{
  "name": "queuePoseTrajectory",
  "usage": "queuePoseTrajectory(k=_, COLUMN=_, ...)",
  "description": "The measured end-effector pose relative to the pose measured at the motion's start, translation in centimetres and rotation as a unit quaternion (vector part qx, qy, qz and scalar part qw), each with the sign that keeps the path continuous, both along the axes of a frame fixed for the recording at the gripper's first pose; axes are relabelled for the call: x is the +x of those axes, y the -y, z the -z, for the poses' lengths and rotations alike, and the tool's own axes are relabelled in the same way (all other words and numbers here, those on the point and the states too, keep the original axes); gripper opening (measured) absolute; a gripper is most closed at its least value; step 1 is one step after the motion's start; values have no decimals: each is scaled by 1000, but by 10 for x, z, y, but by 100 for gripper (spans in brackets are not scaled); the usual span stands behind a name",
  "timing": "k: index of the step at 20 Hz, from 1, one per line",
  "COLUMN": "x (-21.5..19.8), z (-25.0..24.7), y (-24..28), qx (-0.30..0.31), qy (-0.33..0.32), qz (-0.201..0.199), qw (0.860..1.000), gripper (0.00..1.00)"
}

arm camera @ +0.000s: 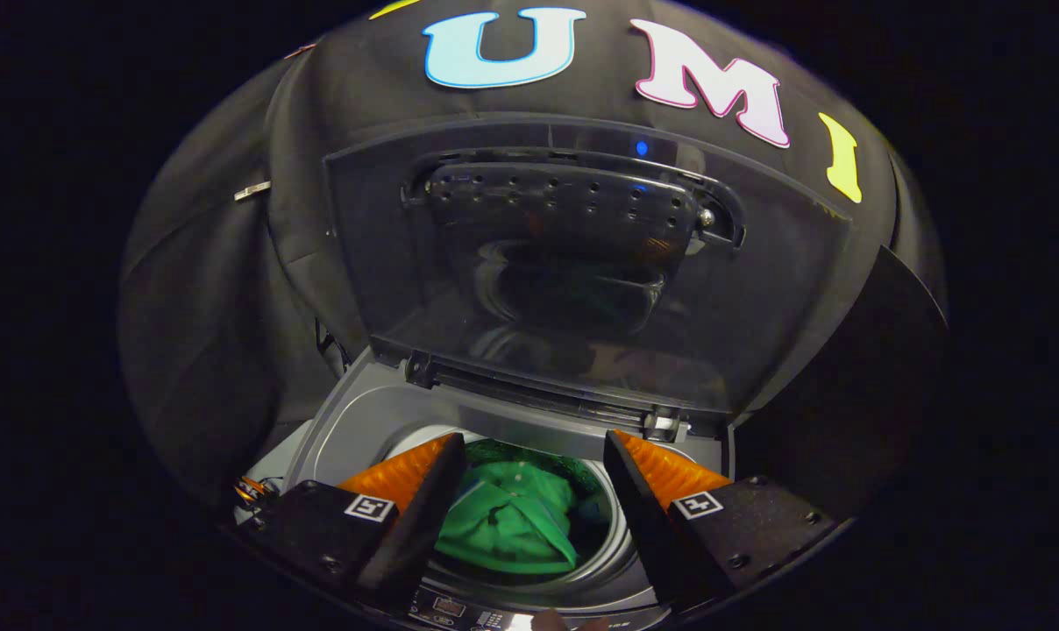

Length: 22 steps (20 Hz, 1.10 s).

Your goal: Put the clothes into the washing machine and then close the washing machine lid.

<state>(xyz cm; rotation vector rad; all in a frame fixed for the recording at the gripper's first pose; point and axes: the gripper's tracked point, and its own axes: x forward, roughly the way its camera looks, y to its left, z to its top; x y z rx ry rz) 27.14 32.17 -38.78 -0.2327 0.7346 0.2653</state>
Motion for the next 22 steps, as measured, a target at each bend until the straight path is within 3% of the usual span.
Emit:
queuePoseTrajectory(k=7, x=8, z=-63, y=-1, qx=33, qy=107, qz=0, qw=994, gripper=100)
queuePoseTrajectory(k=15, x=44, z=-163, y=19, qx=100, qy=207, qz=45, qw=972, gripper=100)
queuePoseTrajectory(k=22, x=107, z=-206, y=41, qx=110, qy=212, qz=92, qw=967, gripper=99)
